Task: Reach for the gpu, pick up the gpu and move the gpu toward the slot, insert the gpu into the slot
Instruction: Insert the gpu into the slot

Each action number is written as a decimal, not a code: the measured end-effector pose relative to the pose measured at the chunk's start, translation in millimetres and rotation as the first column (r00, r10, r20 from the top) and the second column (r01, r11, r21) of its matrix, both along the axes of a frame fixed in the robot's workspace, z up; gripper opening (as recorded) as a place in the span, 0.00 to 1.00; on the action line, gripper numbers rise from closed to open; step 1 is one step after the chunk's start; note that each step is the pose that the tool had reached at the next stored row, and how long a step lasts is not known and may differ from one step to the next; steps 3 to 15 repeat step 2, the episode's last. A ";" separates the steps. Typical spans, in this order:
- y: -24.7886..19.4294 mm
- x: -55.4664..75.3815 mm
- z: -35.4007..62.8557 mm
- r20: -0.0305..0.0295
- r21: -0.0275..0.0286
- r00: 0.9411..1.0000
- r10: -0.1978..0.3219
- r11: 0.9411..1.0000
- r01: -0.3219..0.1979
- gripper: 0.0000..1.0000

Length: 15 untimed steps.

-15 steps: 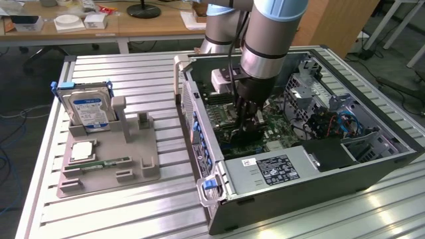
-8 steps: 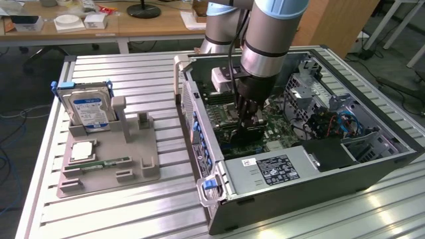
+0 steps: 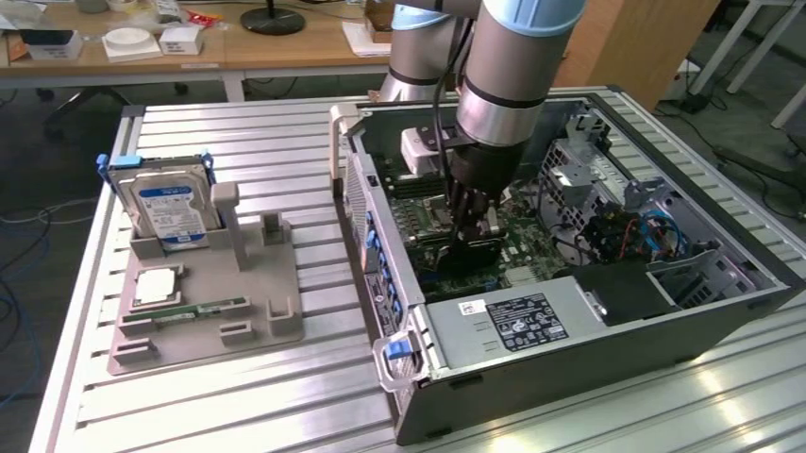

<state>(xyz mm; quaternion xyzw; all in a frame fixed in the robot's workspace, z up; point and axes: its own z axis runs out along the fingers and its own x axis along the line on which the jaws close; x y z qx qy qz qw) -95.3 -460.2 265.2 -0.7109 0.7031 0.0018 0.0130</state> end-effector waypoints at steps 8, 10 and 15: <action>0.0 0.0 0.0 0.000 0.000 1.000 0.000 1.000 0.000 0.10; 0.0 0.0 0.0 0.000 0.000 1.000 0.000 1.000 0.000 0.10; 0.0 0.0 0.0 0.000 0.000 1.000 0.000 1.000 0.000 0.10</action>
